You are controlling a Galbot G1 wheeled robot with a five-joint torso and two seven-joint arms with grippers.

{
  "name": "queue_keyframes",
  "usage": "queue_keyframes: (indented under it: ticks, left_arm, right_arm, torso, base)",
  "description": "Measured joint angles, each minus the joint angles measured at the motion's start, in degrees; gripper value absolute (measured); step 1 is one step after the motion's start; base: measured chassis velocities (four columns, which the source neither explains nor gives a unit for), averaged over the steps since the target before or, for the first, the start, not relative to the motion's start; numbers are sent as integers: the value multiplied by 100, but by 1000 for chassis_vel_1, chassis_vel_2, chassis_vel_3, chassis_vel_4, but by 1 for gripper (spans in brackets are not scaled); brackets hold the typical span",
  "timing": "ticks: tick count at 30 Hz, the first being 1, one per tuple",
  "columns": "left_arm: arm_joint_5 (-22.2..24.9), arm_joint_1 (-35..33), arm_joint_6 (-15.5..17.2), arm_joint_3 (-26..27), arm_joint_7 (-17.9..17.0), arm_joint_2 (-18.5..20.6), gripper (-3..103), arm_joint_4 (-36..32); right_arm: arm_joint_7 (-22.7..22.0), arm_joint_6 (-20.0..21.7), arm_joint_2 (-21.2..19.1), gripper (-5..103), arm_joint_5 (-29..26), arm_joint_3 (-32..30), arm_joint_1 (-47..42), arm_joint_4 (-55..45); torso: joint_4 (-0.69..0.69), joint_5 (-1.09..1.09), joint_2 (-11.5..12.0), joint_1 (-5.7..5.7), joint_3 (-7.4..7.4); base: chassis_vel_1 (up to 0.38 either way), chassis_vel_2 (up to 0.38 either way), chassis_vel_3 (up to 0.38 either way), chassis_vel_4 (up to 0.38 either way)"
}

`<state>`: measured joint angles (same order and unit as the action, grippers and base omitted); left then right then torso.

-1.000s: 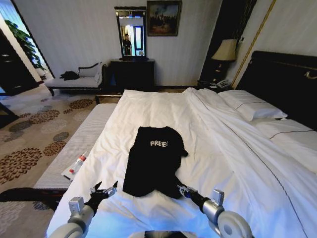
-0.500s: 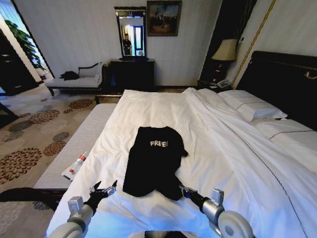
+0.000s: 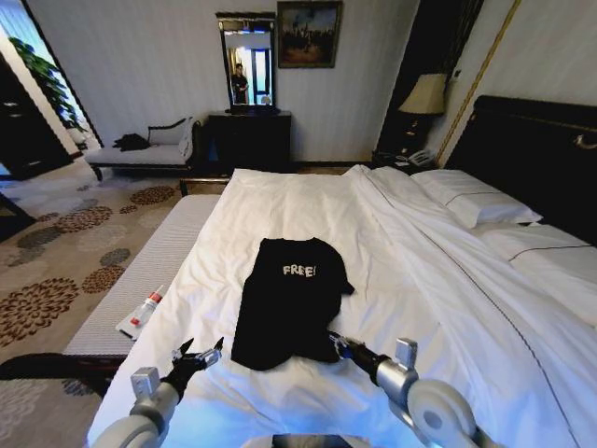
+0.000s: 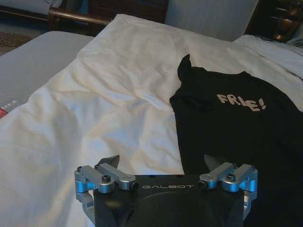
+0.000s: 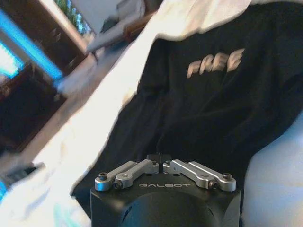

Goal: Fold the clothes on the bed.

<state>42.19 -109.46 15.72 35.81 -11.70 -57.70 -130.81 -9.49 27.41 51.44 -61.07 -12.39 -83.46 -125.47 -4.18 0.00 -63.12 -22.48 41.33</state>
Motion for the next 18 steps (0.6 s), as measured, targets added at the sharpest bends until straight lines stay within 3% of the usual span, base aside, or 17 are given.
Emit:
queue_keyframes:
  ticks: [3,11,18]
  left_arm:
    - [25,-58,17,107,-18,6,100,-103]
    - [38,-109,50,178,-77,5,100,-212]
    - [52,-43,92,96,-120,21,100,-156]
  right_arm:
    - [40,8,19,0,67,630,674,543]
    - [120,9,39,-1,144,1146,1236,888]
    - [368,-37,-8,20,362,705,625,373]
  torso:
    - [-1,2,0,-1,0]
    - [-1,0,0,-1,0]
    - [-3,-1,0,0,0]
  base:
    - [0,0,0,0]
    - [0,0,0,0]
    - [0,0,0,0]
